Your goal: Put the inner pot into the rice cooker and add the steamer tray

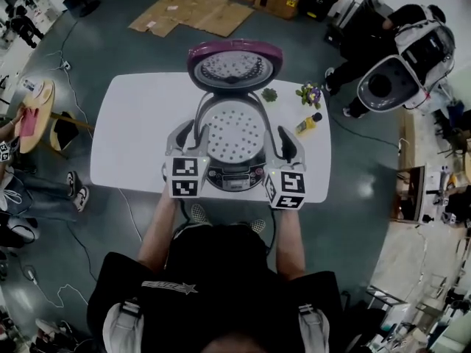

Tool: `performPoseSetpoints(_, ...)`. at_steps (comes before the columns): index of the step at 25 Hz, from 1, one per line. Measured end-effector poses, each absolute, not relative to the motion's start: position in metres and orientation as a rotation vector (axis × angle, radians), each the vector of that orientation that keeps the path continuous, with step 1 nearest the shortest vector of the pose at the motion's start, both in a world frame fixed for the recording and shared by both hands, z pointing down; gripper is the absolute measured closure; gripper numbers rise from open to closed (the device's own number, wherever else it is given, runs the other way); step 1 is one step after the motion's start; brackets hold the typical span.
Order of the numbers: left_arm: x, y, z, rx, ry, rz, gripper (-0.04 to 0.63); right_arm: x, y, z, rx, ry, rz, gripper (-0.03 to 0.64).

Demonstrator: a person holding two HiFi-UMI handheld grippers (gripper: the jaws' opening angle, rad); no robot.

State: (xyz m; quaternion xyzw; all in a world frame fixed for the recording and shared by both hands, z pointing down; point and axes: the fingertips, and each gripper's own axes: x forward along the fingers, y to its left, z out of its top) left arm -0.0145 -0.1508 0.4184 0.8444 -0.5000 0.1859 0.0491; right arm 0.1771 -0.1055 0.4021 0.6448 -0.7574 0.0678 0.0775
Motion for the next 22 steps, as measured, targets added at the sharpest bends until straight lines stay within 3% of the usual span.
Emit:
performPoseSetpoints(6, -0.016, -0.13, 0.393, 2.687, -1.531, 0.422, 0.515, 0.175, -0.081, 0.377, 1.973, -2.331, 0.062, 0.493)
performPoseSetpoints(12, -0.026, -0.115, 0.392, 2.693, -1.571, 0.361, 0.567, 0.182, -0.056, 0.386, 2.012, -2.308, 0.036, 0.558)
performPoseSetpoints(16, -0.035, -0.105, 0.397, 2.672, -1.577, 0.386, 0.578, 0.187, -0.042, 0.392, 2.025, -2.281, 0.052, 0.602)
performPoseSetpoints(22, -0.04, -0.098, 0.4, 2.665, -1.579, 0.391, 0.58, 0.188, -0.035, 0.4, 2.015, -2.263, 0.056, 0.611)
